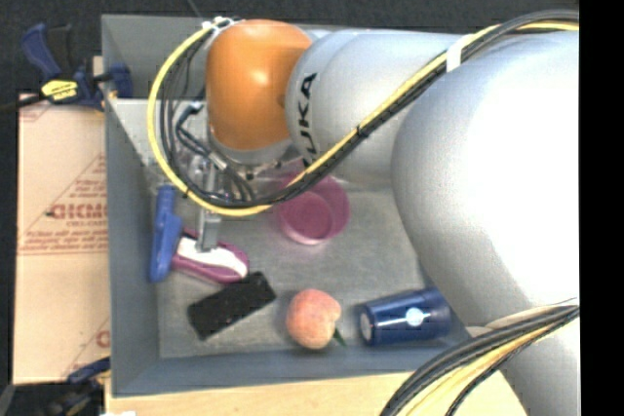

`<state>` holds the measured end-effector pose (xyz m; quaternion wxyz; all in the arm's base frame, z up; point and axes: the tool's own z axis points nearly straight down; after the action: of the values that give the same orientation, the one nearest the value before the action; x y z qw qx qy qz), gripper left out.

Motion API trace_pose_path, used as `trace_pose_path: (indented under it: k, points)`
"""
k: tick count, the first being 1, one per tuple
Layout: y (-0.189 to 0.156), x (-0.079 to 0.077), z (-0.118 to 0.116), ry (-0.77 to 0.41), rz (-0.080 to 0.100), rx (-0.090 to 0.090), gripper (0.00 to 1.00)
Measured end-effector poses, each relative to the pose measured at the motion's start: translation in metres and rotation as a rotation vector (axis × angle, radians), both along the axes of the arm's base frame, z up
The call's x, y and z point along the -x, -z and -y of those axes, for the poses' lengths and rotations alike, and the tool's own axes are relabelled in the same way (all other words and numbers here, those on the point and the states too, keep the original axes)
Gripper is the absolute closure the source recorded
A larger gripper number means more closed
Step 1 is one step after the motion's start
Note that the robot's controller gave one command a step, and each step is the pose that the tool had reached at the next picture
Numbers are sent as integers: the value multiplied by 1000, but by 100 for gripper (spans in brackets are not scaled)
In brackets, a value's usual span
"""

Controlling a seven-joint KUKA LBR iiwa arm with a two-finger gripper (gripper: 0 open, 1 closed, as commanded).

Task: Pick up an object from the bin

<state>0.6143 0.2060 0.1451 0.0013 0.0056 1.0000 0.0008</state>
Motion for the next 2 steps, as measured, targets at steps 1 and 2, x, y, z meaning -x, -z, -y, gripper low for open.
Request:
trace_pose_path:
  k: [1,2]
  points:
    - [0,0,0,0,0,0,0]
    - [32,48,-23,-123,3,0,0]
